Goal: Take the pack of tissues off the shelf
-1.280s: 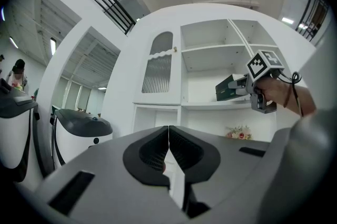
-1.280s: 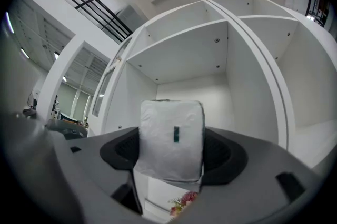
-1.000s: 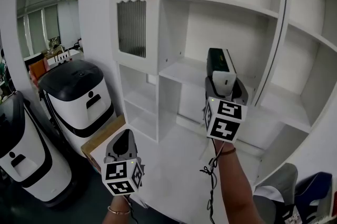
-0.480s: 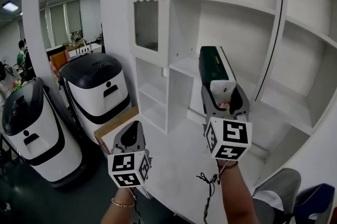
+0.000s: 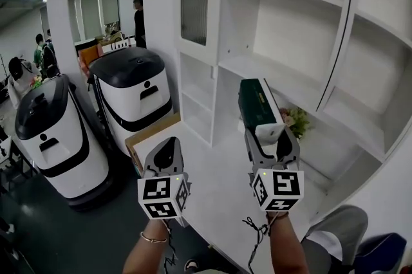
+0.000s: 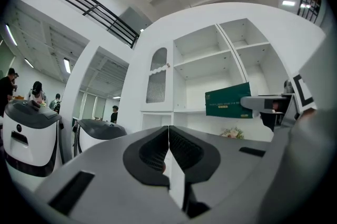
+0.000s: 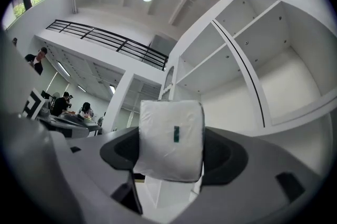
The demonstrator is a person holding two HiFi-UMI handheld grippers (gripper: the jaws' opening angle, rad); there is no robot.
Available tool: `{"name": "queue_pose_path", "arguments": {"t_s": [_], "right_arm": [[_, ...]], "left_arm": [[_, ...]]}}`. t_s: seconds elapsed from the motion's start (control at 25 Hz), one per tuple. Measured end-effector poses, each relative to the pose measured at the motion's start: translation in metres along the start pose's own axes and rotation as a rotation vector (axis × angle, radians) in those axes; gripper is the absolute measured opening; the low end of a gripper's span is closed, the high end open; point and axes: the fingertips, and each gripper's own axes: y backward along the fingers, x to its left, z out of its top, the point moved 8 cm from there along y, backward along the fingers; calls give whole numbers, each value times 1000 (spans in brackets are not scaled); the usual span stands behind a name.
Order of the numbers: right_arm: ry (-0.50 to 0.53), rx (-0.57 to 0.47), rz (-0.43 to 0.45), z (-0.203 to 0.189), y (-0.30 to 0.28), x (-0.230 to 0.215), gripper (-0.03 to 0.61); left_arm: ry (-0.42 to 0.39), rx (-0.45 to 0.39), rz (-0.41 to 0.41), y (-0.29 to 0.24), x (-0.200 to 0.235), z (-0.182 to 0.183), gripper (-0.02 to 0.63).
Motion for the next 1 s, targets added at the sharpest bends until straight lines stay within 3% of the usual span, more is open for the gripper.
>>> {"name": "queue_pose_path", "arguments": {"t_s": [0.56, 1.0], "right_arm": [[-48, 161, -167, -84, 78, -29, 334], [-86, 167, -274, -96, 100, -55, 334]], "left_arm": [[39, 79, -76, -15, -36, -55, 18], [64, 111, -158, -37, -64, -72, 18]]}}
